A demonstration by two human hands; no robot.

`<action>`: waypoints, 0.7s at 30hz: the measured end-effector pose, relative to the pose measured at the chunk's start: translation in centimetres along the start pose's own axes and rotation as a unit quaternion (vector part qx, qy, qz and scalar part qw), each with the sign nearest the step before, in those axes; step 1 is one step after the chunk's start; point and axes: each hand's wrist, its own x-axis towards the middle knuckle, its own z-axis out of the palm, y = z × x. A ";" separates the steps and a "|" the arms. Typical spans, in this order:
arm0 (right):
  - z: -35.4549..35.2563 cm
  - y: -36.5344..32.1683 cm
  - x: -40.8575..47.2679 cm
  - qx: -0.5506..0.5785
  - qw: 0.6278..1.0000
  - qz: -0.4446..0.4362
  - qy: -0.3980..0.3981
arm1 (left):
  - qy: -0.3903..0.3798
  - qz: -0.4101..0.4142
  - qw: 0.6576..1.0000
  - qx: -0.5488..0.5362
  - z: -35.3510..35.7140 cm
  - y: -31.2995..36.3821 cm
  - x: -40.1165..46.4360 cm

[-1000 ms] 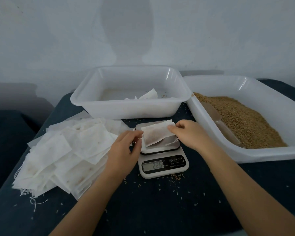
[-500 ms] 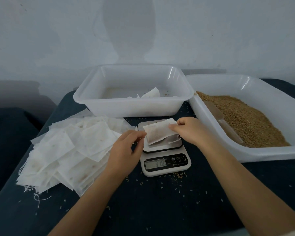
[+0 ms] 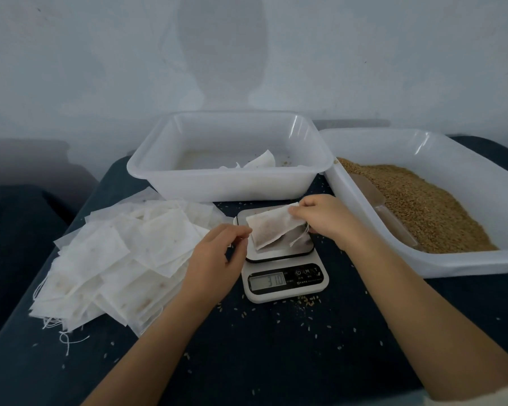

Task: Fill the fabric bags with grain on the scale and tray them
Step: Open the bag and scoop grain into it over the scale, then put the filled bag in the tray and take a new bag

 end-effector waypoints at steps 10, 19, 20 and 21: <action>0.0 -6.2 1.1 -0.013 0.993 -0.066 -0.096 | 0.017 0.037 0.999 0.009 -2.2 0.0 -0.1; -4.8 -16.4 3.4 -0.072 0.983 -0.170 0.012 | -0.050 0.039 0.990 0.129 -6.5 -1.5 -0.3; -4.9 -17.3 4.3 -0.070 0.980 -0.182 0.035 | -0.053 0.048 0.982 0.173 -6.9 -2.0 -0.3; -4.6 -18.1 5.5 -0.068 0.978 -0.192 0.051 | -0.059 0.045 0.973 0.217 -7.4 -2.4 -0.3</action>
